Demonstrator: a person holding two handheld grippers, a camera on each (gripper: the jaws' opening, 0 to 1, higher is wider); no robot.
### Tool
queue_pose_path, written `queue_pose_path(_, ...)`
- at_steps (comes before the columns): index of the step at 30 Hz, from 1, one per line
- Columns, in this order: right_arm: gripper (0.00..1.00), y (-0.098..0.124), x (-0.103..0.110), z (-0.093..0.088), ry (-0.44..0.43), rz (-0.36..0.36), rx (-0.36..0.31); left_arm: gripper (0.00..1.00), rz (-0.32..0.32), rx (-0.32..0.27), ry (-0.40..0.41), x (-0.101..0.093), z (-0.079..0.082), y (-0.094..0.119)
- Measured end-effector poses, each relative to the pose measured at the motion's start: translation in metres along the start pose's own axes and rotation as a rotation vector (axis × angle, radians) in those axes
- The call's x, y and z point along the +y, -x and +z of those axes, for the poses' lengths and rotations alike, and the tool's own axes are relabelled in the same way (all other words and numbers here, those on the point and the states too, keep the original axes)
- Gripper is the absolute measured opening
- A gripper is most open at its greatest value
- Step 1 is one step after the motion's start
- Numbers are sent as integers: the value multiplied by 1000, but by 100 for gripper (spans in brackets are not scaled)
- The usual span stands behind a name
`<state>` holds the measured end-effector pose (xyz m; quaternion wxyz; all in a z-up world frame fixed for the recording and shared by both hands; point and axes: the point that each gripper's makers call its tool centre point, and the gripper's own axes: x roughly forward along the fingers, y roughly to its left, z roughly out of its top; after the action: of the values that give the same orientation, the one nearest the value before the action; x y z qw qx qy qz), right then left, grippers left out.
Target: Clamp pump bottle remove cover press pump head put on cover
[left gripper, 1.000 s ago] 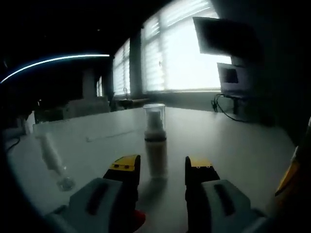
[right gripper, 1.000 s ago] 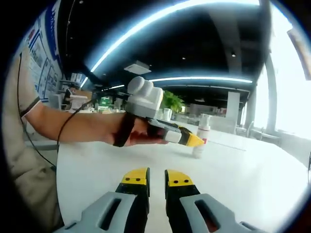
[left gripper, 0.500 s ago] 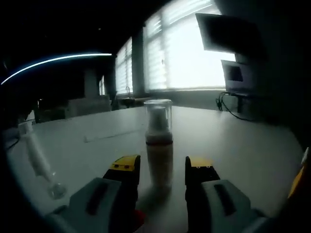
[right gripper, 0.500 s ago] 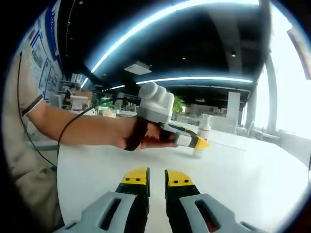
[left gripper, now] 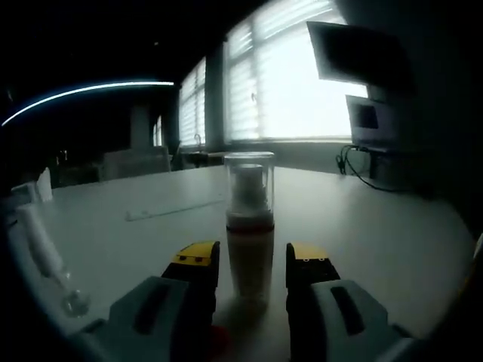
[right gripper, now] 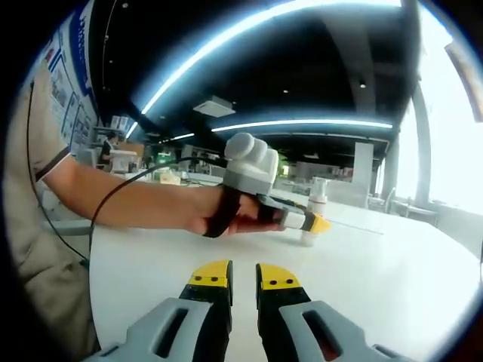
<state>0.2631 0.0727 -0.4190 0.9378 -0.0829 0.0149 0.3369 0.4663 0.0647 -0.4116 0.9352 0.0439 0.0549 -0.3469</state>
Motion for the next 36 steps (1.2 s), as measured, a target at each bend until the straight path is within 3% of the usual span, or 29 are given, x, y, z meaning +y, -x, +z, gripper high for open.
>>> queue_pose_path(15, 8, 0, 0, 0, -12, 7, -3, 22, -6, -11, 4, -3, -3, -3)
queue_pose_path(22, 8, 0, -1, 0, -14, 9, -4, 15, -7, -19, 11, -4, -2, -5)
queue_pose_path(36, 8, 0, -5, -1, -17, 11, -5, 14, -25, -29, -6, -8, 1, -5)
